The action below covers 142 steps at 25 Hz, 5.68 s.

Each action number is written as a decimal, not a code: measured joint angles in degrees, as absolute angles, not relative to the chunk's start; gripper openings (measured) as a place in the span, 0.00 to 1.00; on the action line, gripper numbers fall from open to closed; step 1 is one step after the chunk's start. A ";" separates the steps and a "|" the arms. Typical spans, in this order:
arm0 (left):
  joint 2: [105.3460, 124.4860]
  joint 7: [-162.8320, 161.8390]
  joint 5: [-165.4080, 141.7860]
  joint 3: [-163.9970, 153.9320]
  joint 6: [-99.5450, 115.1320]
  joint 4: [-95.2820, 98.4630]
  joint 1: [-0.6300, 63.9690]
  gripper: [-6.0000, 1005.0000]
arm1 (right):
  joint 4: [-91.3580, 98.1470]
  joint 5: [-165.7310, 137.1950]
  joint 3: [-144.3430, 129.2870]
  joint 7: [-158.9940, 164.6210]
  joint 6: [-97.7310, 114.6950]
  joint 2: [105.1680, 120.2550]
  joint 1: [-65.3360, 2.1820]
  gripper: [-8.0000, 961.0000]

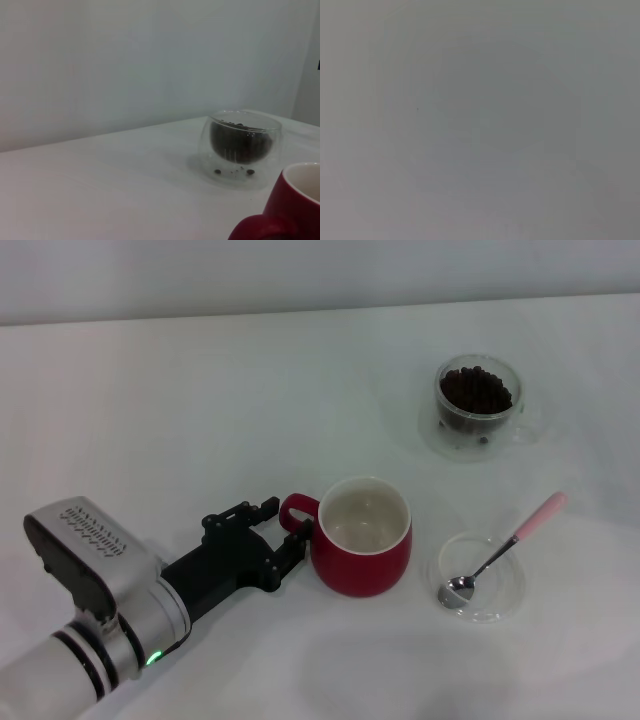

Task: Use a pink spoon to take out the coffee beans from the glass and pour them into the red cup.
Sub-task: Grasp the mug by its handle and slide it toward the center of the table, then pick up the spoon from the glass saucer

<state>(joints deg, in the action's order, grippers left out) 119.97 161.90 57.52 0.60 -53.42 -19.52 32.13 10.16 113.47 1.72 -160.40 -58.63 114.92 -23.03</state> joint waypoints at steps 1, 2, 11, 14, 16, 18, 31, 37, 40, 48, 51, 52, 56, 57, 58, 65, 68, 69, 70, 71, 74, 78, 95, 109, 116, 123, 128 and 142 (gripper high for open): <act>119.97 161.90 57.42 0.62 -53.76 -19.55 31.84 0.50 | 10.18 113.46 1.71 -160.40 -58.63 114.91 -23.03 0.91; 119.97 161.90 57.27 0.61 -54.12 -19.57 31.58 0.50 | 10.19 113.46 1.70 -160.41 -58.63 114.90 -23.03 0.91; 119.73 161.97 56.86 0.62 -62.96 -19.08 27.63 0.50 | 11.55 113.25 0.81 -160.44 -58.32 114.79 -22.72 0.91; 119.66 161.98 56.98 0.64 -64.34 -18.93 26.36 0.50 | 11.91 113.23 0.26 -160.25 -58.25 114.78 -22.25 0.91; 119.65 161.98 57.17 0.67 -65.03 -18.84 25.78 0.50 | 11.94 113.21 -0.04 -160.24 -58.27 114.70 -21.95 0.91; 119.67 161.99 57.26 0.71 -66.03 -18.62 25.09 0.50 | 12.03 113.20 -0.82 -160.19 -58.15 114.48 -21.53 0.91; 119.37 161.96 58.55 7.01 -77.79 -11.39 19.15 0.50 | 13.12 113.19 -4.48 -155.71 -58.35 114.67 -19.23 0.91; 119.35 161.91 62.08 9.52 -78.63 -8.73 18.88 0.50 | 13.19 112.14 -6.24 -146.08 -59.43 114.68 -17.45 0.91; 119.35 161.90 67.16 9.59 -78.93 -8.45 19.15 0.50 | 13.78 109.44 -7.24 -138.47 -61.76 114.21 -15.76 0.91; 119.19 161.80 71.62 9.65 -81.21 -5.64 20.17 0.50 | 16.92 97.98 -7.46 -110.56 -66.11 112.32 -11.64 0.91; 119.14 161.79 72.50 9.67 -81.29 -5.06 20.38 0.50 | 16.57 93.10 -7.47 -102.34 -68.21 111.52 -10.89 0.91; 119.11 161.79 72.83 9.67 -81.31 -4.64 20.46 0.50 | 16.51 91.82 -7.47 -100.22 -68.86 111.46 -10.64 0.91; 119.10 161.79 73.28 9.64 -81.14 -3.99 20.76 0.50 | 15.77 88.83 -7.51 -94.84 -71.03 112.01 -10.04 0.91; 119.09 161.79 73.29 9.63 -81.15 -3.98 20.80 0.50 | 15.20 88.53 -7.57 -94.28 -71.50 112.09 -9.97 0.91; 119.07 161.79 73.30 9.60 -81.20 -3.95 20.86 0.50 | 14.33 88.33 -7.74 -93.99 -71.94 112.17 -9.93 0.91; 119.08 161.80 74.10 9.57 -82.00 -3.29 21.13 0.50 | 10.41 87.94 -12.44 -93.48 -74.32 112.43 -10.84 0.91; 119.09 161.80 74.54 9.57 -82.07 -2.77 21.63 0.50 | 10.41 87.89 -14.49 -93.18 -74.06 112.50 -11.83 0.91; 119.09 161.80 74.58 9.58 -82.14 -2.67 21.74 0.50 | 10.45 87.88 -14.89 -93.18 -73.94 112.51 -12.11 0.91; 119.09 161.80 74.66 9.59 -82.28 -2.67 21.79 0.50 | 10.57 87.88 -15.43 -93.22 -73.87 112.51 -12.40 0.91; 119.09 161.80 74.80 9.60 -82.35 -2.66 21.85 0.50 | 10.62 87.87 -15.77 -93.26 -73.84 112.51 -12.53 0.91; 119.09 161.80 75.25 9.66 -82.36 -2.62 22.18 0.50 | 10.62 87.85 -16.85 -93.46 -73.56 112.51 -12.79 0.91; 119.10 161.81 75.32 9.67 -82.20 -2.41 22.10 0.49 | 10.56 87.81 -17.96 -93.55 -73.38 113.05 -12.81 0.91; 119.09 161.81 75.41 9.66 -81.84 -1.82 21.36 0.50 | 9.38 86.23 -24.57 -93.04 -73.61 114.35 -13.29 0.91; 119.10 161.81 75.41 9.67 -80.78 -1.85 21.14 0.50 | 8.19 84.14 -26.35 -93.34 -76.64 114.34 -12.96 0.91; 119.20 161.81 75.41 9.67 -80.42 -1.92 21.26 0.49 | 8.17 83.97 -27.54 -93.17 -78.95 114.34 -12.80 0.90; 119.27 161.81 75.41 9.51 -80.42 -2.23 21.28 0.49 | 8.38 83.97 -28.15 -93.30 -79.16 114.33 -12.21 0.89; 119.33 161.81 75.41 9.50 -80.37 -2.29 21.35 0.50 | 8.49 83.98 -28.23 -93.36 -77.93 114.30 -12.15 0.88; 119.36 161.81 75.41 9.59 -80.25 -2.38 21.13 0.50 | 8.33 84.03 -28.72 -93.15 -76.10 114.43 -12.65 0.66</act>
<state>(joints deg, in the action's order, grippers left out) 119.36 161.81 75.41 9.59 -80.25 -2.38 21.13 8.33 84.03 -28.72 -93.15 -76.10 114.43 -12.65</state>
